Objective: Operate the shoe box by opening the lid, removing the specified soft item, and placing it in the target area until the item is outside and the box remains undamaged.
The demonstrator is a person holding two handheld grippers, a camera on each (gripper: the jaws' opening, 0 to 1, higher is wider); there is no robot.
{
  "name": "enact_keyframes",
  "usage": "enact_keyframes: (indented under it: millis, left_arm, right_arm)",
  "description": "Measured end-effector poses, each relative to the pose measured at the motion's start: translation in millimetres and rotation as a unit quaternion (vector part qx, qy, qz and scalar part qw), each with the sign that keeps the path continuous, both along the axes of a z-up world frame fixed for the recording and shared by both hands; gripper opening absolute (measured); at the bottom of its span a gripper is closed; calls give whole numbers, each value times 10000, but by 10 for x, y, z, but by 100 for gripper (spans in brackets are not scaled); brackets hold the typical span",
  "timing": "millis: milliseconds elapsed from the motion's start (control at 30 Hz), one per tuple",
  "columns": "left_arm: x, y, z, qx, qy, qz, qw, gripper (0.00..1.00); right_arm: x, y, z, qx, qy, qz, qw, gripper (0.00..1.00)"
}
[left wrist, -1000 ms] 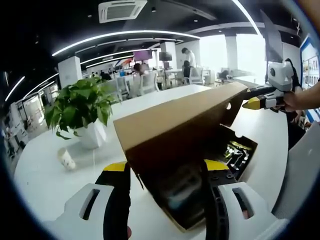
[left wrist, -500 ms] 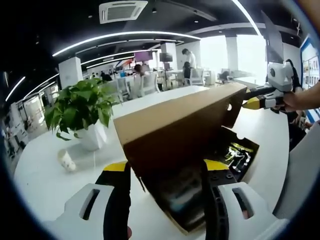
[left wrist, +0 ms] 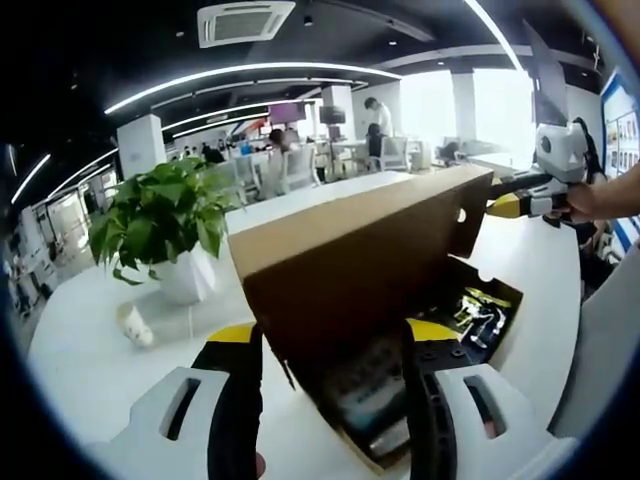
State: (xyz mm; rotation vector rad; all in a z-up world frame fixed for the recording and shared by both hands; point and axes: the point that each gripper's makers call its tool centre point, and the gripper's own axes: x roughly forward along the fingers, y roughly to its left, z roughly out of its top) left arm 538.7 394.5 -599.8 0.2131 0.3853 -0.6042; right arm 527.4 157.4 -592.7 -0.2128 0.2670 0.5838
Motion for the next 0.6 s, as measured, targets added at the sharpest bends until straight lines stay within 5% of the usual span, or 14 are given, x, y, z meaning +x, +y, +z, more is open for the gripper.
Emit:
enact_keyframes:
  millis: [600]
  left_arm:
    - [68, -4, 14, 16, -4, -13, 10000, 54]
  right_arm:
    - [91, -32, 23, -40, -17, -44, 10000, 16]
